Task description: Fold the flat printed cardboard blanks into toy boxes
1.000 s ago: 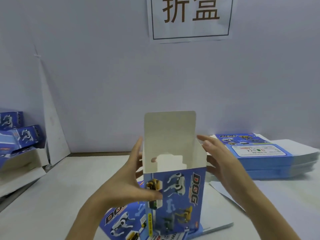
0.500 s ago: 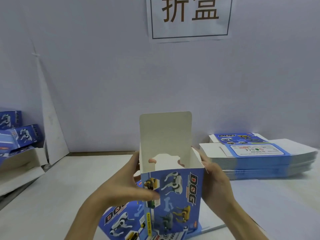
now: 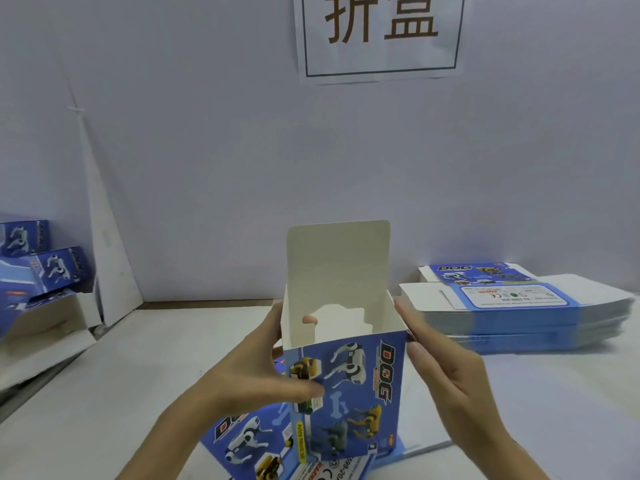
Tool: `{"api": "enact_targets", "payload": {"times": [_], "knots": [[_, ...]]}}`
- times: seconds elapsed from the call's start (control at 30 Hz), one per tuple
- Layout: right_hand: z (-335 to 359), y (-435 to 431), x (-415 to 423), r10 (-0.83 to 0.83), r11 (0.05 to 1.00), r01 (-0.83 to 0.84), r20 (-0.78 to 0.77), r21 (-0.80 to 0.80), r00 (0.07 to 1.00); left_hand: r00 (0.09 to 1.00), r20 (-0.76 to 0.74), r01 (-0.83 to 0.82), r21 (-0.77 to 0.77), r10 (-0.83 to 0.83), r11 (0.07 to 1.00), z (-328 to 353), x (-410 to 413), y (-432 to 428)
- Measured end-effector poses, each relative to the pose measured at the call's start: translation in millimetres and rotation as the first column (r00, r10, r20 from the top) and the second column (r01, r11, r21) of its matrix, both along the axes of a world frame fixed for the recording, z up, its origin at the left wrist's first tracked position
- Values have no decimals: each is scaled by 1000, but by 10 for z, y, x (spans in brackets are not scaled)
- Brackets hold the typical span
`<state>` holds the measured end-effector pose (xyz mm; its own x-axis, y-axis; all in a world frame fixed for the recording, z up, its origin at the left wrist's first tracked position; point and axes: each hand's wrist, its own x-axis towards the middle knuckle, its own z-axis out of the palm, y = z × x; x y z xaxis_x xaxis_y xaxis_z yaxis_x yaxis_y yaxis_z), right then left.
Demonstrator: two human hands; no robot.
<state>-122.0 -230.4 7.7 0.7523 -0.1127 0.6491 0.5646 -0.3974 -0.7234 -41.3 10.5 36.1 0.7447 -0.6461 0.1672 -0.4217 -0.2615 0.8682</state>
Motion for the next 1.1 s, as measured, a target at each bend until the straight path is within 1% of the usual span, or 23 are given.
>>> {"api": "enact_targets", "payload": {"times": [0.07, 0.1, 0.13, 0.17, 0.2, 0.27, 0.33, 0.37, 0.4, 0.47, 0.53, 0.63, 0.7, 0.73, 0.83, 0.9, 1.0, 1.07, 1.1], "knots": [[1, -19, -16, 14, 1000, -13, -37, 16, 999, 1000, 12, -16, 11, 16, 1000, 3, -27, 1], [40, -37, -23, -6, 1000, 5, -39, -15, 999, 999, 29, -31, 18, 30, 999, 21, -47, 10], [92, -62, -23, -33, 998, 32, -24, -59, 999, 995, 76, -62, 15, 60, 998, 48, -68, 25], [150, -91, -21, -60, 993, 59, -5, -106, 998, 980, 161, -114, -4, 113, 993, 71, -89, 46], [202, -116, -10, -82, 983, 83, 11, -163, 997, 945, 271, -182, -37, 185, 983, 89, -108, 70], [269, -141, 15, -117, 948, 123, 39, -295, 992, 829, 478, -277, -98, 289, 956, 118, -144, 134], [282, -153, 31, -125, 921, 133, 45, -366, 991, 711, 650, -299, -67, 269, 952, 148, -173, 185], [281, -158, 30, -127, 918, 131, 37, -373, 991, 666, 707, -300, -40, 239, 953, 142, -174, 207], [277, -157, 26, -130, 919, 133, 33, -371, 991, 642, 733, -297, -32, 224, 954, 120, -176, 224], [249, -141, 15, -130, 925, 137, 44, -355, 991, 648, 720, -293, -66, 249, 954, 27, -208, 239], [208, -107, 2, -115, 938, 123, 44, -325, 992, 669, 669, -301, -154, 324, 941, -104, -271, 205], [166, -90, -19, -109, 961, 104, -5, -257, 994, 745, 494, -336, -304, 449, 892, -278, -368, 119], [155, -91, -18, -90, 975, 82, -29, -209, 996, 781, 412, -342, -346, 469, 874, -428, -425, 49], [145, -78, -19, -83, 977, 75, -32, -198, 996, 809, 365, -337, -353, 460, 873, -514, -456, 2], [141, -38, -15, -70, 983, 60, -51, -176, 996, 908, 163, -314, -346, 387, 884, -631, -517, -134], [153, -56, -34, -61, 986, 50, -66, -162, 996, 924, 116, -309, -336, 365, 890, -607, -505, -165], [172, -116, -35, -69, 980, 58, -52, -190, 996, 907, 88, -357, -356, 411, 864, -580, -458, -163], [199, -119, -37, -85, 970, 67, -67, -233, 994, 931, 50, -328, -325, 363, 887, -593, -460, -188], [234, -116, -40, -114, 955, 92, -65, -281, 991, 944, 38, -303, -297, 328, 906, -590, -474, -207]]}}
